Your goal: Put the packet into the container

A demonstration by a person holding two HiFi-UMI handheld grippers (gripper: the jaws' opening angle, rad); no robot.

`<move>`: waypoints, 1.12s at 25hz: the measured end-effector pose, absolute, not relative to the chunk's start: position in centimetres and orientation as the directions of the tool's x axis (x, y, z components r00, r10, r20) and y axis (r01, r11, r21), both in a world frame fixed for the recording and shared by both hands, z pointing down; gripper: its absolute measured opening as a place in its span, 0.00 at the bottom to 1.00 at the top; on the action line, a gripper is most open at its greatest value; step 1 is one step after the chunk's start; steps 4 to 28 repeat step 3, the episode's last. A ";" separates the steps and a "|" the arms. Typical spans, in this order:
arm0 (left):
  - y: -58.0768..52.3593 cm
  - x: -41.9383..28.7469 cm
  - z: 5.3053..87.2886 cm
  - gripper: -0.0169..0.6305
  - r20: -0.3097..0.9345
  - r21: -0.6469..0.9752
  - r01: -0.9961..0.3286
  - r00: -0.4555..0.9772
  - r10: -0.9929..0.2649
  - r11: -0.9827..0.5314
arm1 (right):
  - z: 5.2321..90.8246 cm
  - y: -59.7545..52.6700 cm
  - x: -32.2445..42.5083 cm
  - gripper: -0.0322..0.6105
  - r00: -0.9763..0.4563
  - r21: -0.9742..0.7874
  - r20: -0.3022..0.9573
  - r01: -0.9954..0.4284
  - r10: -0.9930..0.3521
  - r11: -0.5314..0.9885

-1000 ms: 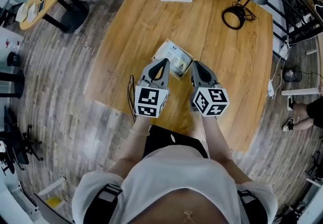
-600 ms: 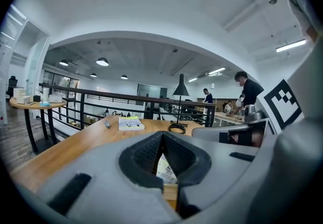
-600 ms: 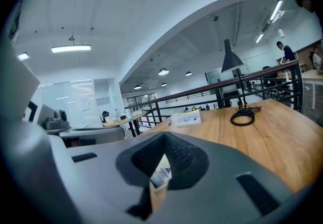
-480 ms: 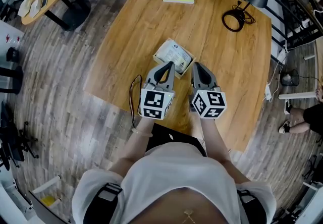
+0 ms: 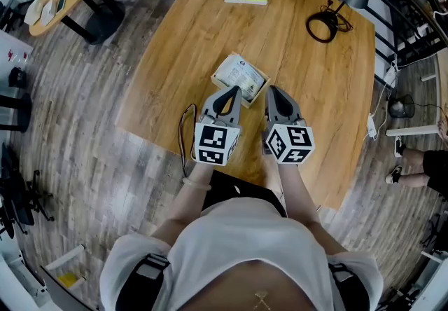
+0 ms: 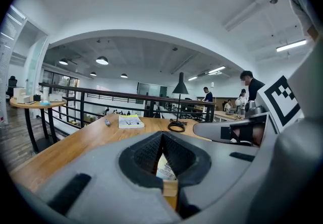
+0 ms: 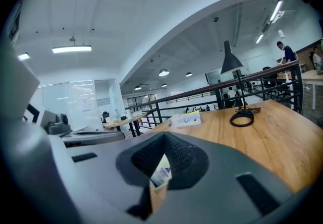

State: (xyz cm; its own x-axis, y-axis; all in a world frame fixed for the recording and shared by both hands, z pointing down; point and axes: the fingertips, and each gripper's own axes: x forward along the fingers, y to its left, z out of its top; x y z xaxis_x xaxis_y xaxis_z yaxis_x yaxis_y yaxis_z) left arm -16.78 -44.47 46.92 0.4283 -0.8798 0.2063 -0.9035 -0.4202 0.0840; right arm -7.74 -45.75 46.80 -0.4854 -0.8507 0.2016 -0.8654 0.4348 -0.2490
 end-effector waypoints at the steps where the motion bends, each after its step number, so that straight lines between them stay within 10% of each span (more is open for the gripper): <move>1: -44.4 -16.8 46.9 0.04 0.207 0.084 -0.904 0.427 -0.880 -0.419 | 46.8 -45.7 -7.7 0.07 -0.485 -0.250 0.202 -0.865 -0.851 0.435; 28: -44.4 -16.8 47.0 0.04 0.209 0.083 -0.905 0.424 -0.881 -0.416 | 46.8 -45.7 -7.6 0.07 -0.486 -0.250 0.201 -0.865 -0.850 0.435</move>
